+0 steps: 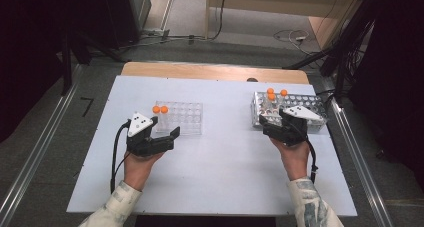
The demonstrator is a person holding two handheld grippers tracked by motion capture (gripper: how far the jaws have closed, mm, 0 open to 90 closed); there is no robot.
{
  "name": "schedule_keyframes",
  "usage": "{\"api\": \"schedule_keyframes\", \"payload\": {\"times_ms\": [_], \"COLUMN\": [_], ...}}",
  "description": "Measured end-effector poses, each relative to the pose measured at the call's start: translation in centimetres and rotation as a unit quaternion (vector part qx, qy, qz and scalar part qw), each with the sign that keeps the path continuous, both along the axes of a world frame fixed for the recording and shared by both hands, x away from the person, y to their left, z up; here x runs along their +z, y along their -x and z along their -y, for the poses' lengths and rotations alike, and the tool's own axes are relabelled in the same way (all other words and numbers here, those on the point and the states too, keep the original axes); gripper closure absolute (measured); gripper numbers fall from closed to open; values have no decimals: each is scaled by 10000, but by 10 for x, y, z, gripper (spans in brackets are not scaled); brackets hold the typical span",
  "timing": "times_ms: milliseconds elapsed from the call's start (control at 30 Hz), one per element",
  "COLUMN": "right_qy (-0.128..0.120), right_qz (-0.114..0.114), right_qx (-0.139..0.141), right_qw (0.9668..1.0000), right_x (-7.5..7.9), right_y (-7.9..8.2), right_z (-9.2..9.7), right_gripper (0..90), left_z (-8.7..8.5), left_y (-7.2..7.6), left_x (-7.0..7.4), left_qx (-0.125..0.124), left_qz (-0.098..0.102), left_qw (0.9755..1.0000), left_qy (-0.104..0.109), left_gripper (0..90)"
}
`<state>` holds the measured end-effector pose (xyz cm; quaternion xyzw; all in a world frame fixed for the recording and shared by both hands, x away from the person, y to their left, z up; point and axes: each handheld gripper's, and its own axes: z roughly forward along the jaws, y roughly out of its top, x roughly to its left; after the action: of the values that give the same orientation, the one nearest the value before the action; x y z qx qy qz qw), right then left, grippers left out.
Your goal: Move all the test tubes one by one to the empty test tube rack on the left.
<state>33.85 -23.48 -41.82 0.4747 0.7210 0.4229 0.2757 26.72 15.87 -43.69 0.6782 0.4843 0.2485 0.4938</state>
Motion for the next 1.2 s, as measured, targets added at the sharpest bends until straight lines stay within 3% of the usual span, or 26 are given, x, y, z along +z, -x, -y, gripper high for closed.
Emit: {"api": "schedule_keyframes", "payload": {"times_ms": [167, 400, 700, 1200], "right_qy": [-34, 95, 128, 259], "right_qz": [171, 156, 155, 89], "right_qx": [-255, -603, -714, -667], "right_qw": [9995, 9980, 9972, 9974], "right_x": [-7, -19, -32, -33], "right_y": [-12, -39, -55, -65], "right_z": [-3, -3, -1, -7], "right_gripper": [314, 419, 535, 610], "left_z": [2, 3, 5, 6], "left_y": [1, 0, 0, 1], "left_x": [1, 0, 0, -1], "left_qx": [-22, -73, -101, -119], "left_qz": [32, 18, 11, 12], "left_qw": [10000, 10000, 9999, 9999], "left_qy": [14, -14, -23, -8], "left_gripper": [160, 160, 160, 161]}}
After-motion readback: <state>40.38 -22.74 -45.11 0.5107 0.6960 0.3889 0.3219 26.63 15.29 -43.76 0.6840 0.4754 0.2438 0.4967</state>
